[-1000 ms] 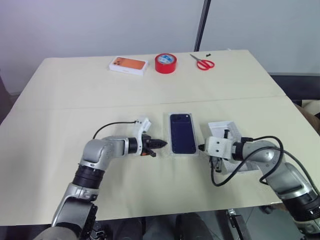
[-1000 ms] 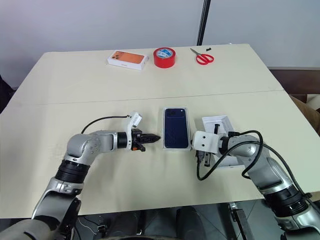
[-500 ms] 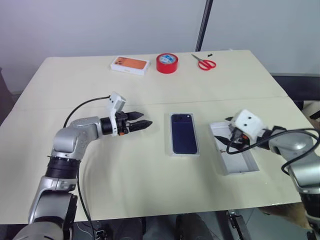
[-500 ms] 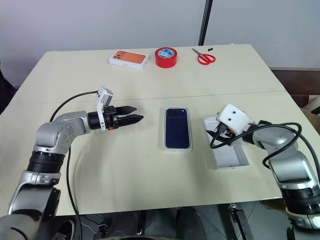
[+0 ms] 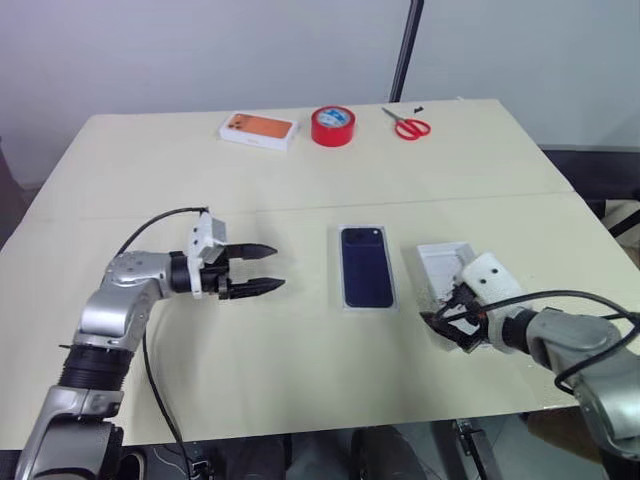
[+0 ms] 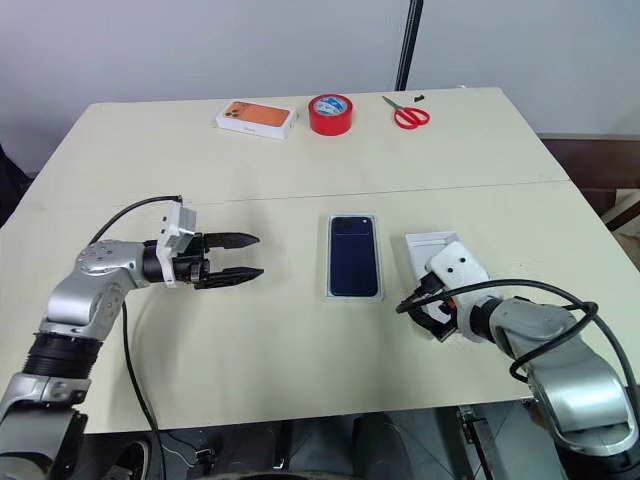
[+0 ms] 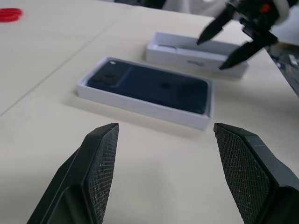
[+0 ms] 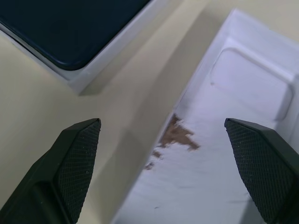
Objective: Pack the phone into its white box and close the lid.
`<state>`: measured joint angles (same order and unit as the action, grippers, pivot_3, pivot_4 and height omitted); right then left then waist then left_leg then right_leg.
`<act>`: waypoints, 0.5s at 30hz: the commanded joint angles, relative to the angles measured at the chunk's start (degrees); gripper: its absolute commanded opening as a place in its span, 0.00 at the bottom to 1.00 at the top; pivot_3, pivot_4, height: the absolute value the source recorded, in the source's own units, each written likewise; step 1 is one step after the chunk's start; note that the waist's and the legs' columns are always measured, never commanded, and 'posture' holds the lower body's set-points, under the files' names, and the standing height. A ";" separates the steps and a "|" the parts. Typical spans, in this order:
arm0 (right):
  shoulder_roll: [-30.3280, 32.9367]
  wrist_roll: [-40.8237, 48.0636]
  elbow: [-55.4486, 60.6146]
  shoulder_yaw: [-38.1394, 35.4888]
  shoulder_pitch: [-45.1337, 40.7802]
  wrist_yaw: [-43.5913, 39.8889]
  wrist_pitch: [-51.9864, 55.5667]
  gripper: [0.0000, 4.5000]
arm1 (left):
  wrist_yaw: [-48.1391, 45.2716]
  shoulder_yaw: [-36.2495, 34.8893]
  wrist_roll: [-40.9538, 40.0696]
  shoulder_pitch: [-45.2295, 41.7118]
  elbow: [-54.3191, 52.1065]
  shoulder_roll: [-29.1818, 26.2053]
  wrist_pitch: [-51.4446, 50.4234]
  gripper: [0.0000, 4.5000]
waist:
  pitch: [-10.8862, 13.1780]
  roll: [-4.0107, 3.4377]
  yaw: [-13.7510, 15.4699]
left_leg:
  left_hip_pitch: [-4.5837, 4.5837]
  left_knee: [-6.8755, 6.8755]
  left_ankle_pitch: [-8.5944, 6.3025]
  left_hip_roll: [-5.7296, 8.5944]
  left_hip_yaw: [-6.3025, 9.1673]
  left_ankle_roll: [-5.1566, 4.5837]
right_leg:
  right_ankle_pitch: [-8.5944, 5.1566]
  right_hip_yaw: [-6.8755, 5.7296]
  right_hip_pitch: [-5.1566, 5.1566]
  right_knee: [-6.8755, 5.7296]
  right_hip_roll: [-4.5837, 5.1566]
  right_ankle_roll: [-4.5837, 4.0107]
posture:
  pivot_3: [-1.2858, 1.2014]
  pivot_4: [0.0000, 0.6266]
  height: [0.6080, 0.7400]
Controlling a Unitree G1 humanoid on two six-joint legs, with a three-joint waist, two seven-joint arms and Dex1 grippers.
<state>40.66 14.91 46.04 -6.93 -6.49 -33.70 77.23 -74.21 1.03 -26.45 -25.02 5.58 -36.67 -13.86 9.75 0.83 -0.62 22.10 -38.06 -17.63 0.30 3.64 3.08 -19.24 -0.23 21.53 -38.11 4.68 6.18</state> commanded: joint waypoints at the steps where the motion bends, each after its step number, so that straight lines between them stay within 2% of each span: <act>1: -0.77 2.29 2.52 -0.34 -2.93 1.46 7.56 0.99 | -0.32 0.06 0.01 -0.69 -2.08 0.32 1.22 0.76 | 0.00 0.00 -0.06 | 0.00 0.00 -0.01 0.00 0.00 -0.01 | 0.00 0.00 0.00 0.00 -0.01 0.00 | 0.52 0.24 1.00; 7: -0.96 3.96 -0.28 -0.17 -9.84 3.92 15.26 0.99 | 2.15 -0.33 -0.94 0.56 -5.74 2.32 -0.05 0.76 | 0.00 0.00 -0.15 | 0.00 -0.01 -0.02 0.03 0.00 -0.03 | 0.00 0.00 0.02 -0.01 -0.05 0.00 | 0.52 0.24 1.00; 11: -2.73 4.22 -4.29 -2.60 -9.43 8.39 15.27 0.99 | 4.33 -2.90 -3.97 3.50 -9.34 2.53 -3.01 0.76 | 0.00 -0.01 -0.24 | 0.00 0.01 -0.04 0.00 -0.04 -0.07 | 0.00 0.03 0.04 -0.01 -0.04 0.00 | 0.52 0.24 1.00; 15: -4.50 8.63 -3.81 -4.43 -8.24 10.11 15.27 0.99 | 5.78 -3.33 -5.34 5.13 -11.59 2.96 -4.33 0.76 | 0.00 0.00 -0.17 | 0.01 -0.01 -0.04 -0.04 -0.03 -0.07 | 0.00 0.04 0.07 -0.06 -0.03 0.00 | 0.52 0.24 1.00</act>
<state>36.48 21.62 40.82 -9.72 -15.01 -24.47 92.12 -69.13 -0.96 -30.11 -20.14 -3.24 -33.70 -17.98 9.75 0.83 -0.78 22.11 -38.07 -17.67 0.27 3.61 3.01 -19.24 -0.19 21.58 -38.17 4.65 6.18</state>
